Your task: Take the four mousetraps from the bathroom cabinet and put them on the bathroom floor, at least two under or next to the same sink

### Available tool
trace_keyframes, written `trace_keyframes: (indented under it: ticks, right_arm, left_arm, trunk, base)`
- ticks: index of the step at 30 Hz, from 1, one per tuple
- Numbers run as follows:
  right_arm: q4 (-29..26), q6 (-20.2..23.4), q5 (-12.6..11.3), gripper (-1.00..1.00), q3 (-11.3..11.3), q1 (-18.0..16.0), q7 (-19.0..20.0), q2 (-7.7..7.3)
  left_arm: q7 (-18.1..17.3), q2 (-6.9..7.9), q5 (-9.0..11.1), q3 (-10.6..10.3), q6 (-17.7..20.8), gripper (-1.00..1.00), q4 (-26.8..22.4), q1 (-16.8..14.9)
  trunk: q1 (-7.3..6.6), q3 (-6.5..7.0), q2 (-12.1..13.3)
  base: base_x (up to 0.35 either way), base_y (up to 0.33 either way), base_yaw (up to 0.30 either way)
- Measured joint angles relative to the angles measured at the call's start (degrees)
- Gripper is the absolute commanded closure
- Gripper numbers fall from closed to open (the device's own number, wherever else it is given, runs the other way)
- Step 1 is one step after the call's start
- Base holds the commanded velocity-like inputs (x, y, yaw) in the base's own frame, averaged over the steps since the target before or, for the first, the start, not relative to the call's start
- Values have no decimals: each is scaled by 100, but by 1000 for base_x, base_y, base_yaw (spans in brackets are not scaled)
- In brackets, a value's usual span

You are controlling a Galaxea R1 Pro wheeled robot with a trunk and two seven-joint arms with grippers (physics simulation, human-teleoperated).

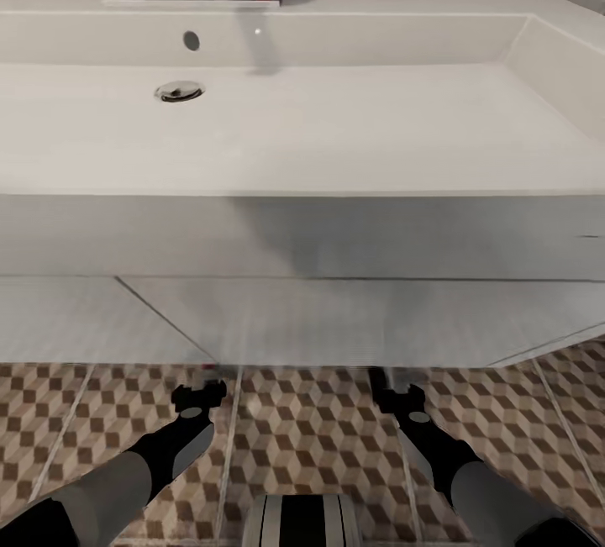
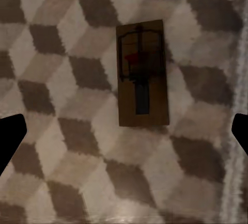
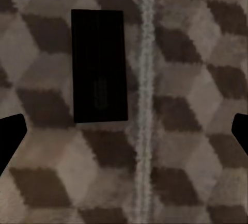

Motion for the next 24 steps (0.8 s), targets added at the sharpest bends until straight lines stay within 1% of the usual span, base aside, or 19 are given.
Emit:
trace_keyframes:
  ticks: [3, 10, 24]
  right_arm:
    - [0, 0, -3, -100, 0, 0, 1, 0]
    - [0, 0, -3, -100, 0, 0, 1, 0]
    - [0, 0, 0, -100, 0, 0, 1, 0]
  left_arm:
    - [0, -4, 0, 34, 0, -100, 2, 0]
    - [0, -8, 0, 189, 0, -100, 4, 0]
    - [0, -9, 0, 236, 0, -100, 17, 0]
  trunk:
    - [0, 0, 0]
    - [0, 0, 0]
    - [0, 0, 0]
  base:
    - [-320, 0, 0]
    - [-332, 0, 0]
    - [-338, 0, 0]
